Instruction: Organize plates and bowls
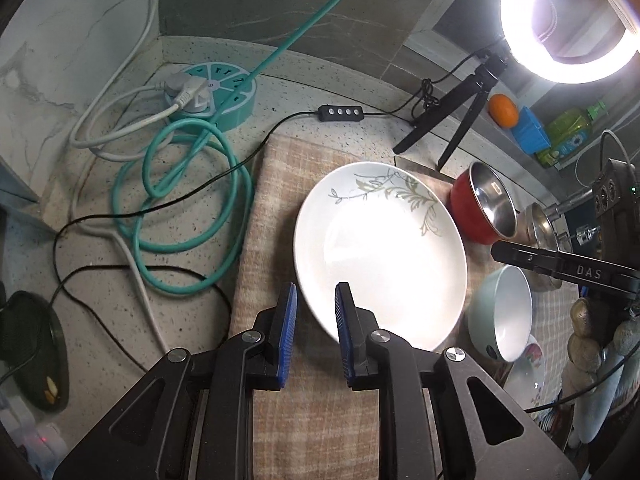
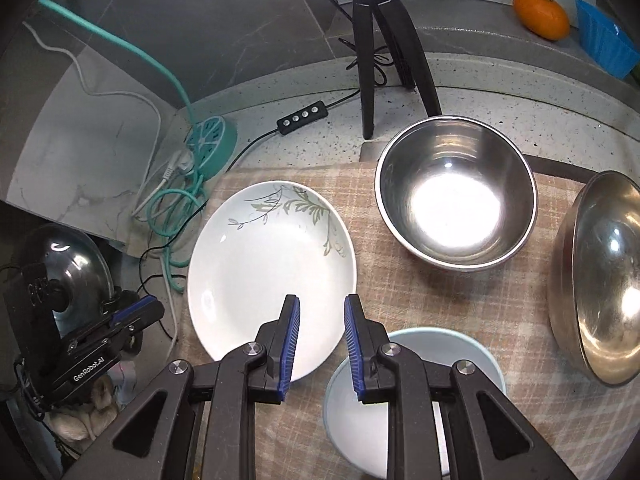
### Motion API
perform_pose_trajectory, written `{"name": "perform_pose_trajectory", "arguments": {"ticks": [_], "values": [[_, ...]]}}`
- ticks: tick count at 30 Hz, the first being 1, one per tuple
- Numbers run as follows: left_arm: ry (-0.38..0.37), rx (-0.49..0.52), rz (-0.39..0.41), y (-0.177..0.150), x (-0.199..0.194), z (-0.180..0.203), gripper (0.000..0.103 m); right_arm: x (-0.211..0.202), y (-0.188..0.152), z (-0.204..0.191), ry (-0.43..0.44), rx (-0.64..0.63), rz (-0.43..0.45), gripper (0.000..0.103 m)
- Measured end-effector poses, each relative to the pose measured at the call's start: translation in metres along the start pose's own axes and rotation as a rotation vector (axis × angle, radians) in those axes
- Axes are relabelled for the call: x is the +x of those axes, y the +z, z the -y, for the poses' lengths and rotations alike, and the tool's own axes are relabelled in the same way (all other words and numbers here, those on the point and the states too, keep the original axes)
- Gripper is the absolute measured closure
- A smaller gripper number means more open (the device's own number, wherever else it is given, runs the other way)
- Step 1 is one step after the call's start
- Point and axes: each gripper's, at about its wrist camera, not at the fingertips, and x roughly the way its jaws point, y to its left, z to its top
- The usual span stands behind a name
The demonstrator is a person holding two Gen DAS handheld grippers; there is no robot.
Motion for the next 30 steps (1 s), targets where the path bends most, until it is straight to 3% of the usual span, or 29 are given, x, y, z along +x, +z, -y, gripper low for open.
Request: {"name": "perform_pose_trajectory", "arguments": {"ticks": [12, 24, 30], "values": [[0.003, -0.030, -0.035, 0.016, 0.028, -0.009, 0.085, 0.030, 0.013, 0.002, -0.066, -0.030, -0.048, 0.082], [-0.007, -0.038, -0.069, 0.020, 0.051, -0.009, 0.085, 0.047, 0.020, 0.003, -0.072, -0.037, -0.082, 0.083], [-0.009, -0.036, -0.067, 0.020, 0.052, -0.007, 0.093, 0.049, 0.021, 0.006, -0.061, -0.024, -0.091, 0.088]]}}
